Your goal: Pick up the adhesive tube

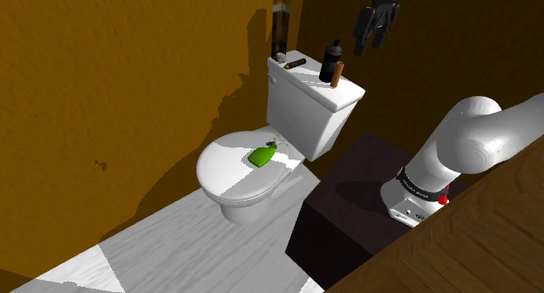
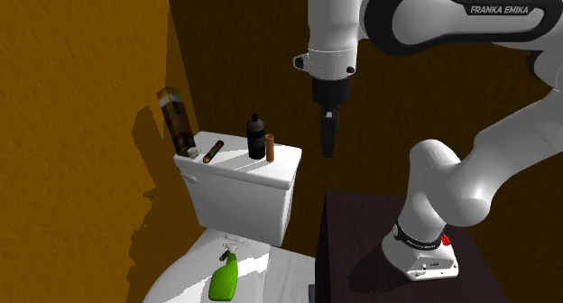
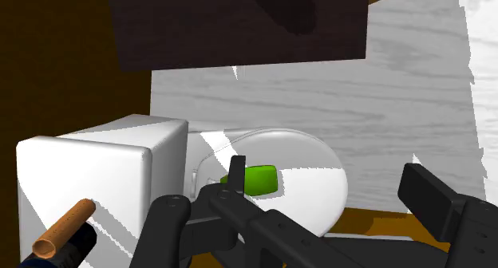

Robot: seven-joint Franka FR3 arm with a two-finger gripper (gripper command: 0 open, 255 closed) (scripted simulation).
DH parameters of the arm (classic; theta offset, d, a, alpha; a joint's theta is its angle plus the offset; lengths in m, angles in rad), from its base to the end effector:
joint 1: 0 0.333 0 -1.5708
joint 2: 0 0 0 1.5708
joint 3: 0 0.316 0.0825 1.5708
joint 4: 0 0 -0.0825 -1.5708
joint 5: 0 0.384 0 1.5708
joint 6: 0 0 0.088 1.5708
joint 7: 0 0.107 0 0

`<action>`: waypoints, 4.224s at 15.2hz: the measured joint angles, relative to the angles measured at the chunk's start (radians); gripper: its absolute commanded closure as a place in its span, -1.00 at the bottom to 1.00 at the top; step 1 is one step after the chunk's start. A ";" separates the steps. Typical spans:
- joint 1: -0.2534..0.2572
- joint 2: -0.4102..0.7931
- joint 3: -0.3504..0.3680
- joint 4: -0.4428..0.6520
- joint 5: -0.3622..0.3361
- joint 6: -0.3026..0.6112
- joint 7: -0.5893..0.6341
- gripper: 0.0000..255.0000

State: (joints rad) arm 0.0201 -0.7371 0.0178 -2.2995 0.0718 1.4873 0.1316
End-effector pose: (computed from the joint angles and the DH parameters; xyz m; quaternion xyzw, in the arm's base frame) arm 0.3112 0.0217 0.5950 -0.9977 0.0477 0.0399 0.0267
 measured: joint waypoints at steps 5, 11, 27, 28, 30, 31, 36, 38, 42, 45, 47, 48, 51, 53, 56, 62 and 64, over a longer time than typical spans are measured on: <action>0.002 0.067 -0.066 0.032 -0.064 -0.019 -0.133 -1.00; 0.005 0.241 -0.184 0.120 -0.186 -0.024 -0.403 -1.00; -0.023 0.842 -0.346 0.530 -0.383 0.034 -1.065 -1.00; -0.030 0.884 -0.349 0.568 -0.391 0.035 -1.105 -1.00; -0.041 0.968 -0.350 0.642 -0.404 0.040 -1.175 -1.00; -0.045 1.012 -0.347 0.682 -0.410 0.039 -1.205 -1.00; -0.083 1.225 -0.340 0.885 -0.448 0.049 -1.373 -1.00; -0.092 1.292 -0.336 0.974 -0.470 0.043 -1.432 -1.00; -0.111 1.389 -0.322 1.047 -0.480 0.055 -1.469 -1.00; -0.116 1.403 -0.319 1.030 -0.475 0.081 -1.461 -1.00; -0.117 1.404 -0.318 1.010 -0.475 0.101 -1.453 -1.00; -0.117 1.408 -0.317 1.011 -0.474 0.103 -1.451 1.00; -0.117 1.412 -0.317 1.015 -0.474 0.104 -1.451 1.00; -0.117 1.411 -0.317 1.015 -0.474 0.104 -1.451 1.00; -0.118 1.412 -0.317 1.016 -0.474 0.104 -1.451 1.00; -0.114 1.402 -0.318 1.031 -0.475 0.078 -1.461 1.00; -0.115 1.398 -0.320 1.050 -0.476 0.058 -1.473 1.00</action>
State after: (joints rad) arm -0.0946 0.6609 -0.3019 -1.2495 -0.4038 1.5454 -1.3409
